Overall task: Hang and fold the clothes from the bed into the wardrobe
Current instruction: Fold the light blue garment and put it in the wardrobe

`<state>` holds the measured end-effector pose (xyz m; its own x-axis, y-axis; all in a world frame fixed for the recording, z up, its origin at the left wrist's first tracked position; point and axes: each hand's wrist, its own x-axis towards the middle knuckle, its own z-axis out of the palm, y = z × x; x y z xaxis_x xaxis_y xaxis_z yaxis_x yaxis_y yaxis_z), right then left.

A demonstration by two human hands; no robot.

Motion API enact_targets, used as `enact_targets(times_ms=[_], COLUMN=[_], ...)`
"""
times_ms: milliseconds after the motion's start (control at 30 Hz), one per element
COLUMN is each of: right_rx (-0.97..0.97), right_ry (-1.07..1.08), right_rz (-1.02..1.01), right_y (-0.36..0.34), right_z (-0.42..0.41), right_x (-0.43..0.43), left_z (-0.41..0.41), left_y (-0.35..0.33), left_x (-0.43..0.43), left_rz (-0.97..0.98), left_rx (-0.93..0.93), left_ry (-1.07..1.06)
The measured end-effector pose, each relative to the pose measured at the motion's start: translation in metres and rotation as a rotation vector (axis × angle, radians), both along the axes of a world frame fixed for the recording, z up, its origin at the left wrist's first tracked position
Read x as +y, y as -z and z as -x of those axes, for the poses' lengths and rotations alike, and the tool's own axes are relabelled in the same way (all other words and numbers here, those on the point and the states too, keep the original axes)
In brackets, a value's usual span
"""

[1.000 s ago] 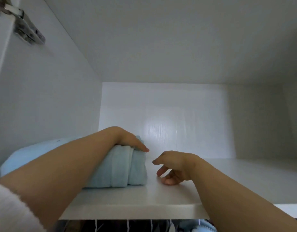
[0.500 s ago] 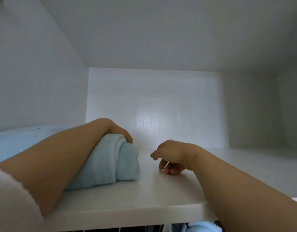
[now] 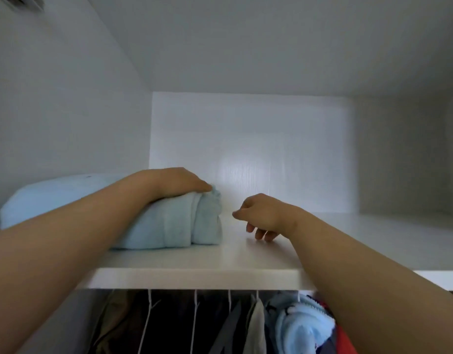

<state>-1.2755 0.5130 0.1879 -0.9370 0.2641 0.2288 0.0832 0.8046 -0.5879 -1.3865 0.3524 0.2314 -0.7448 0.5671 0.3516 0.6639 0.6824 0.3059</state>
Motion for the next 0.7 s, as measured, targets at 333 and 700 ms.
enact_targets(times_ms=[333,700], right_rx=[0.435,0.597], right_ry=[-0.029,-0.082], right_rz=[0.077,0.434], right_y=[0.005,0.051], right_z=[-0.045,-0.155], right_x=[-0.024,-0.068], left_z=[-0.066,-0.207], left_y=[0.035,0.098], left_x=[-0.018,-0.053], left_rz=[-0.027,-1.029], left_rx=[0.034,-0.348], left_ry=[-0.053,0.293])
